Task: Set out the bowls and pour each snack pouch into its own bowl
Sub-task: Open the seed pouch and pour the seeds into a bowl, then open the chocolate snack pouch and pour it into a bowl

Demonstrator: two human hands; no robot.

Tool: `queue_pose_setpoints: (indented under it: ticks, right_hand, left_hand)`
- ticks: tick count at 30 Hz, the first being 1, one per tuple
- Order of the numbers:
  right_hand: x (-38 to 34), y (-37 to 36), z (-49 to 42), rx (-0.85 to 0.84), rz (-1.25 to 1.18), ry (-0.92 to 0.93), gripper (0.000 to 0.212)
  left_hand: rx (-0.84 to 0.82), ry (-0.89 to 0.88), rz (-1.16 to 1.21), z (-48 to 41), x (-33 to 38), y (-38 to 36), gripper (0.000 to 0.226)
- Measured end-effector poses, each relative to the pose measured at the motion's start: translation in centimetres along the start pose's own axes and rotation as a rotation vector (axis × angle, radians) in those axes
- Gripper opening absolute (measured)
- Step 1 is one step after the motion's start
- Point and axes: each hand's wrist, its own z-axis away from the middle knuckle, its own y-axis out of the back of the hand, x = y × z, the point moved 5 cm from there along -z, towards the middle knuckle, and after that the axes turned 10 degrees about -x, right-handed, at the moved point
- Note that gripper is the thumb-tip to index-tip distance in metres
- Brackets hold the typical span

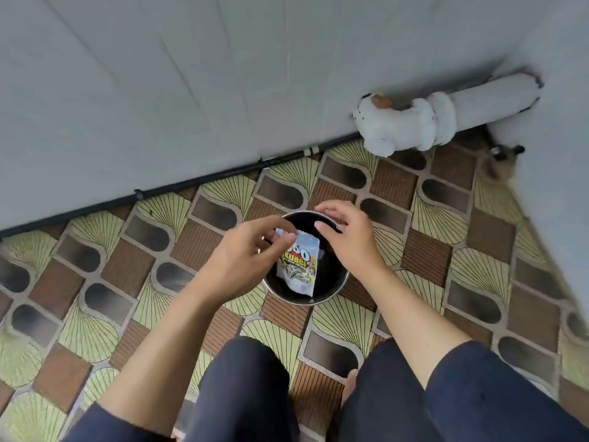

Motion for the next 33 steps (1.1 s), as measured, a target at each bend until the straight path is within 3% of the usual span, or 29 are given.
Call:
queue_pose_setpoints:
  ticks: [6, 16, 20, 26, 33]
  right_hand:
    - [-9.4, 3.5, 2.3, 0.031, -0.071, 0.025, 0.025]
    - [-40.2, 15.4, 15.0, 0.184, -0.035, 0.269, 0.013]
    - [-49.2, 20.9, 21.3, 0.292, -0.032, 0.359, 0.012]
    - [-54.4, 29.7, 29.8, 0.551, 0.044, 0.452, 0.012]
    - [-51.4, 40.1, 40.6, 0.857, 0.088, 0.424, 0.005]
  left_hand:
    - [0.008, -0.067, -0.018, 3.5, 7.0, 3.7, 0.021]
    - [0.167, -0.267, -0.114, 18.5, 31.1, 19.2, 0.013]
    - [0.207, -0.381, -0.178, 22.0, 40.1, 23.8, 0.012]
    - [0.165, -0.644, -0.244, 23.6, 51.8, 22.5, 0.009]
    - [0.005, -0.918, -0.251, 22.9, 63.7, 12.6, 0.008]
